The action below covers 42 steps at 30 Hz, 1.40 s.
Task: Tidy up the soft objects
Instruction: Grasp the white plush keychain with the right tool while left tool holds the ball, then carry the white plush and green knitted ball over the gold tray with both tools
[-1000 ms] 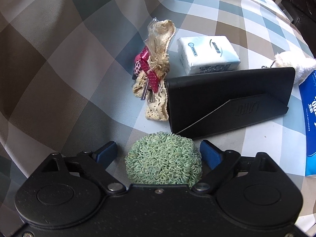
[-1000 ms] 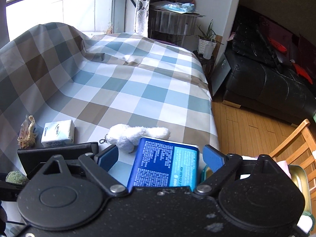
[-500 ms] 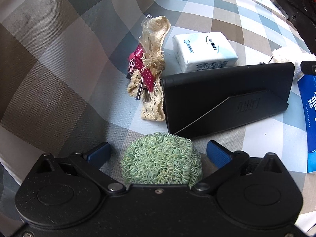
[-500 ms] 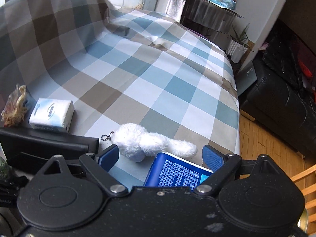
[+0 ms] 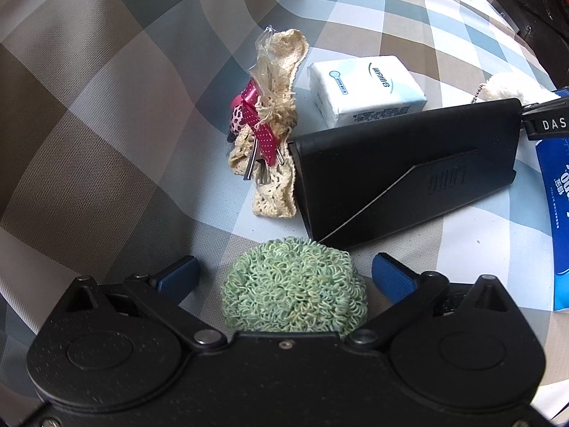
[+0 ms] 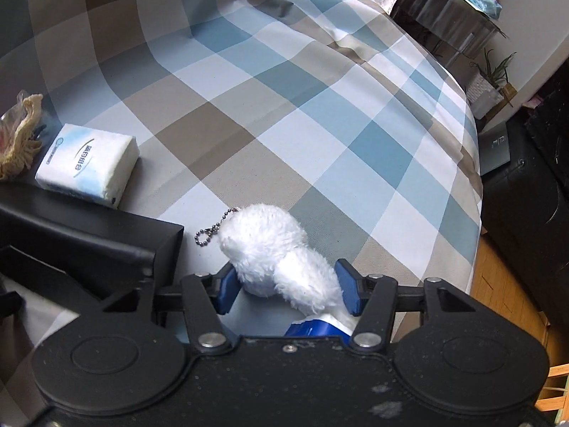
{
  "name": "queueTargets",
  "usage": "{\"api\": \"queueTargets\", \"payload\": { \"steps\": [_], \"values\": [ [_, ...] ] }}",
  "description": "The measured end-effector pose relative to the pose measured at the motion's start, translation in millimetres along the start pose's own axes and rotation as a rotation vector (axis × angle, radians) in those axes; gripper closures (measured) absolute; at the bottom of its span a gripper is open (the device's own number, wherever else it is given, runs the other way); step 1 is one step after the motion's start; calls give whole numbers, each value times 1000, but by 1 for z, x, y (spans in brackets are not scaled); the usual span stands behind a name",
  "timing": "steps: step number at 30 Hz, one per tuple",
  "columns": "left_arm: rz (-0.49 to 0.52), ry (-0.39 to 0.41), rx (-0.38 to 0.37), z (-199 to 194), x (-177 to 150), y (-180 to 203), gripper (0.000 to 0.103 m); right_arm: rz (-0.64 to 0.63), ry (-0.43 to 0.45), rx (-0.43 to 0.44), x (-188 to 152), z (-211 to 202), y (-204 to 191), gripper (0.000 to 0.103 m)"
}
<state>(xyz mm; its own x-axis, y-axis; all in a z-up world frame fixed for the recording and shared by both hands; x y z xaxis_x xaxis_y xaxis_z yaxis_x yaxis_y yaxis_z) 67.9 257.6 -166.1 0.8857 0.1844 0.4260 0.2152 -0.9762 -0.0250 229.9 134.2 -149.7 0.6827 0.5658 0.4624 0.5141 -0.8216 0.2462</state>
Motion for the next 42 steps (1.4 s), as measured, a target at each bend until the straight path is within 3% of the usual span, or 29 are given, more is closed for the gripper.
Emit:
{"api": "queueTargets", "payload": {
  "steps": [4, 10, 16, 29, 36, 39, 42],
  "values": [
    [0, 0, 0, 0, 0, 0, 2, 82, 33, -6, 3, -8, 8, 58],
    [-2, 0, 0, 0, 0, -1, 2, 263, 116, 0, 6, -42, 33, 59],
    [-3, -1, 0, 0, 0, -1, 2, 347, 179, -8, -9, -88, 45, 58],
    [-7, -49, -9, 3, 8, -3, 2, 474, 226, -97, -93, -155, 73, 58],
    [-18, -64, 4, 1, 8, -3, 4, 574, 228, -177, -143, -179, 110, 58],
    [-21, -60, 14, -4, 5, -1, 11, 632, 254, -211, -156, -193, 130, 58],
    [-3, -49, 12, -11, 4, 6, 31, 707, 273, -230, -170, -205, 149, 57]
  ]
}}
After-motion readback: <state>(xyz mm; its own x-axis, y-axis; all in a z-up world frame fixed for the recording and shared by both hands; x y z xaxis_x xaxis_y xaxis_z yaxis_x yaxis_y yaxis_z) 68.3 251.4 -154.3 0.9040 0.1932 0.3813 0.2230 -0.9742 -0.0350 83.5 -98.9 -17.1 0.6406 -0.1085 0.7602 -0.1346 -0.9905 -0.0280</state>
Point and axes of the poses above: each gripper's, at about its wrist camera, not at the fingertips, and z roughly the way its jaws point, y to its right, x to its top, the point moved 4 cm from there along z, roughly the way its jaws point, and after that the axes turned 2 degrees about y, right-handed, at the moved point
